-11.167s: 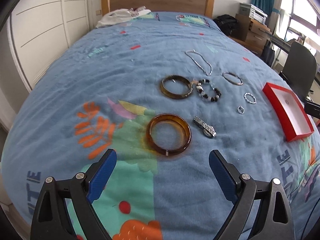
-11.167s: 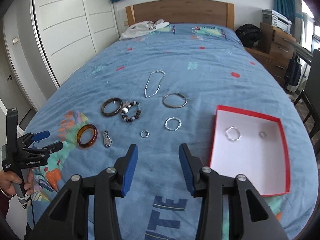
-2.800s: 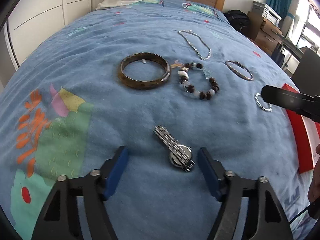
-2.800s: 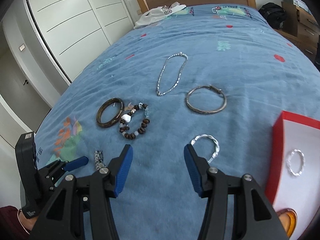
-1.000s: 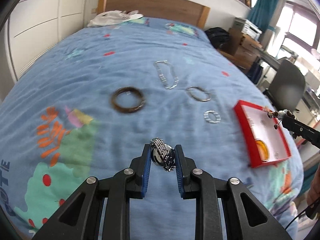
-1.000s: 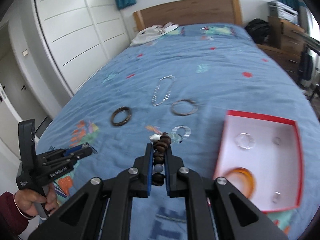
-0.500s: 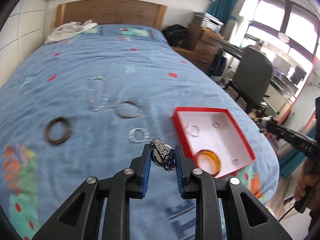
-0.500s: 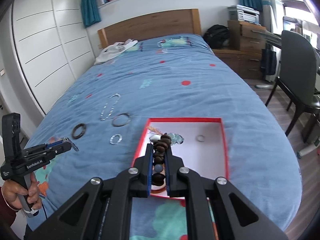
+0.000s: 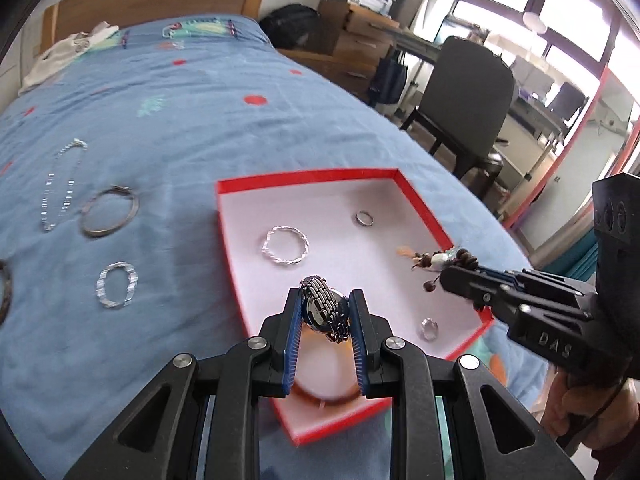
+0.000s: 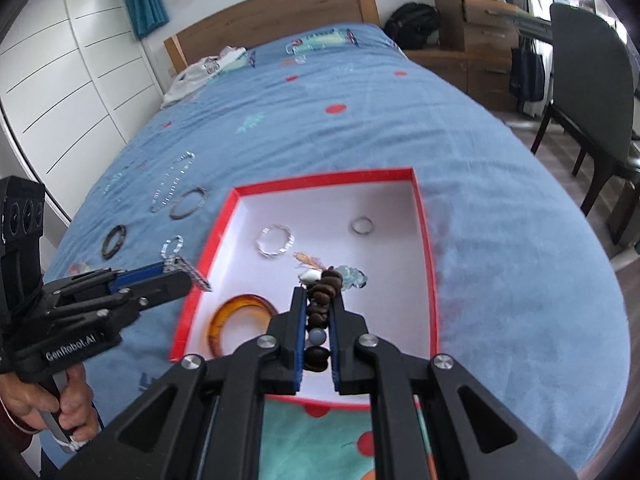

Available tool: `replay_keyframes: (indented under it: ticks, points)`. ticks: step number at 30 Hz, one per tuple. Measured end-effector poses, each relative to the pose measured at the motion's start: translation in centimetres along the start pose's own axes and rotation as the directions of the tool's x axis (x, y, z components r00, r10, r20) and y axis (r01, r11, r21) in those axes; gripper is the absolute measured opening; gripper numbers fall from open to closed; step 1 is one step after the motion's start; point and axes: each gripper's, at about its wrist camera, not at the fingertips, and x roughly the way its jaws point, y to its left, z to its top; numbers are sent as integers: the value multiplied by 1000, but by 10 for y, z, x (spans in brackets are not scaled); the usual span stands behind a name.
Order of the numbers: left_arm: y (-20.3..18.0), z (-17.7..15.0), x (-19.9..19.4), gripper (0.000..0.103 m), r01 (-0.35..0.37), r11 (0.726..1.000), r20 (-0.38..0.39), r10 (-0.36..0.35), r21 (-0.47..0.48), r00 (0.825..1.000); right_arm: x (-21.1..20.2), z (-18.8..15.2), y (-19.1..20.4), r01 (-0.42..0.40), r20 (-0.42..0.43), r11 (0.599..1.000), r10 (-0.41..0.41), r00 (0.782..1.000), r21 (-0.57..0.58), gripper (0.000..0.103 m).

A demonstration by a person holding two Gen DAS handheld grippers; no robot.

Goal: Organize jewelry
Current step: 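Carry the watch in the left gripper and the beaded bracelet in the right gripper over the box, then open the left gripper dropping the watch while the right gripper releases the bracelet into the box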

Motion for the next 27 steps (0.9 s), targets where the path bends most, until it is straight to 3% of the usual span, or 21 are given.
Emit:
replay_keyframes:
  ticks: [10,23,27]
  points:
    - [9,8,53,23,-46,998,-84,42,-38,996,41,-1,-17,-3,-65,1000,4,998,13,10]
    - [6,3,58,24,-86,996,-84,87,22,993,52,-9,-11,5,-110,999,-10,994,-44,11]
    - [6,4,56,30,-76,997,-83,77,18,994,49,-11,-12,10,-123,999,-16,992,-44,12]
